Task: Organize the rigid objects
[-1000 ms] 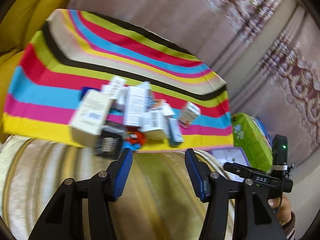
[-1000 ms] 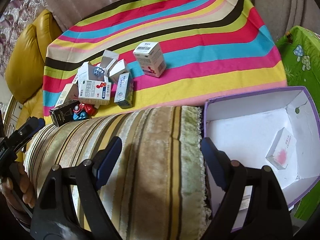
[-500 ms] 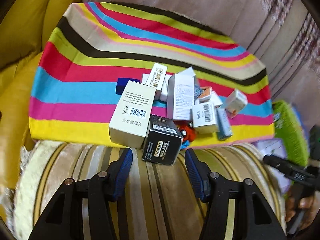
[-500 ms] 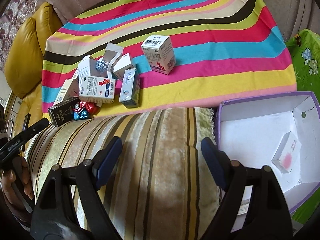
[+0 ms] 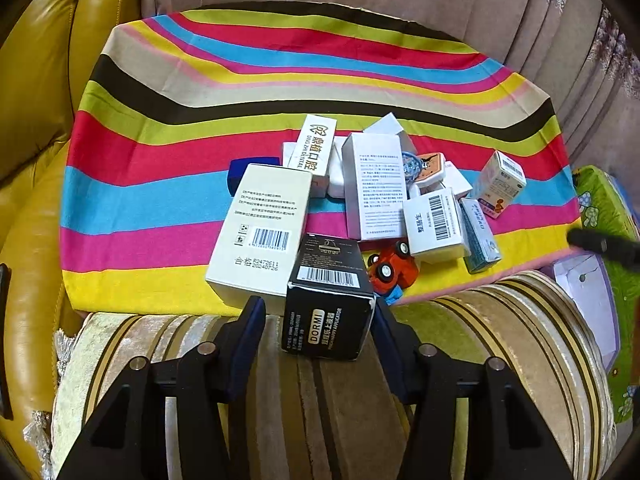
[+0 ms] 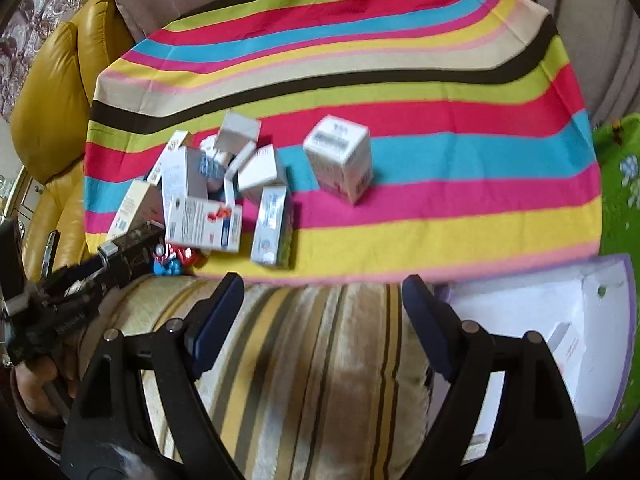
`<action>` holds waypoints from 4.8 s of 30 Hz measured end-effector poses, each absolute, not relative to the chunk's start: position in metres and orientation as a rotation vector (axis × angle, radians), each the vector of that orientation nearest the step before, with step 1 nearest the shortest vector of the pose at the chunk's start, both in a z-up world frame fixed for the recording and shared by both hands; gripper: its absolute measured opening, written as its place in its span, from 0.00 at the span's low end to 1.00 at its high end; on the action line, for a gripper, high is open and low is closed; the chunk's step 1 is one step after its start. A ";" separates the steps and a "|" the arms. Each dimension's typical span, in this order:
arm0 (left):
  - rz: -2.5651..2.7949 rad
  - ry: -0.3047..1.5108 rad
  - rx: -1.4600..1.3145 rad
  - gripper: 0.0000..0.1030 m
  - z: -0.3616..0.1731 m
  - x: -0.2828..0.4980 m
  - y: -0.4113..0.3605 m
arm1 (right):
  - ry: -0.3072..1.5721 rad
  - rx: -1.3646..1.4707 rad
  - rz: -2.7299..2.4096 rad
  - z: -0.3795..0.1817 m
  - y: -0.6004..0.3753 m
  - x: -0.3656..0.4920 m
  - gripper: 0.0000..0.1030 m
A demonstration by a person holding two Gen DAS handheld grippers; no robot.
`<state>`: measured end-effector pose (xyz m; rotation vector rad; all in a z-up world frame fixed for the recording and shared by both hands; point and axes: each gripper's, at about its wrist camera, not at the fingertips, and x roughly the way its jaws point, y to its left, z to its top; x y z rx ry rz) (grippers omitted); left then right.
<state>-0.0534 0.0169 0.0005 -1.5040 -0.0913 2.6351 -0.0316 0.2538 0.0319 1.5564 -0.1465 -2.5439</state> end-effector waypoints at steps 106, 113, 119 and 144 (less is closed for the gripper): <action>2.028 0.036 -1.287 0.55 0.030 0.008 0.251 | -0.466 1.491 -3.105 0.017 0.408 0.106 0.74; 2.215 0.065 -1.166 0.55 0.051 0.016 0.233 | -0.305 1.258 -3.203 0.047 0.388 0.114 0.84; 2.297 0.082 -1.066 0.55 0.066 0.015 0.207 | -0.063 0.890 -3.384 0.086 0.354 0.125 0.98; 2.448 -0.362 -1.193 0.55 0.040 0.007 0.038 | -0.216 1.276 -2.784 0.041 0.265 0.073 1.00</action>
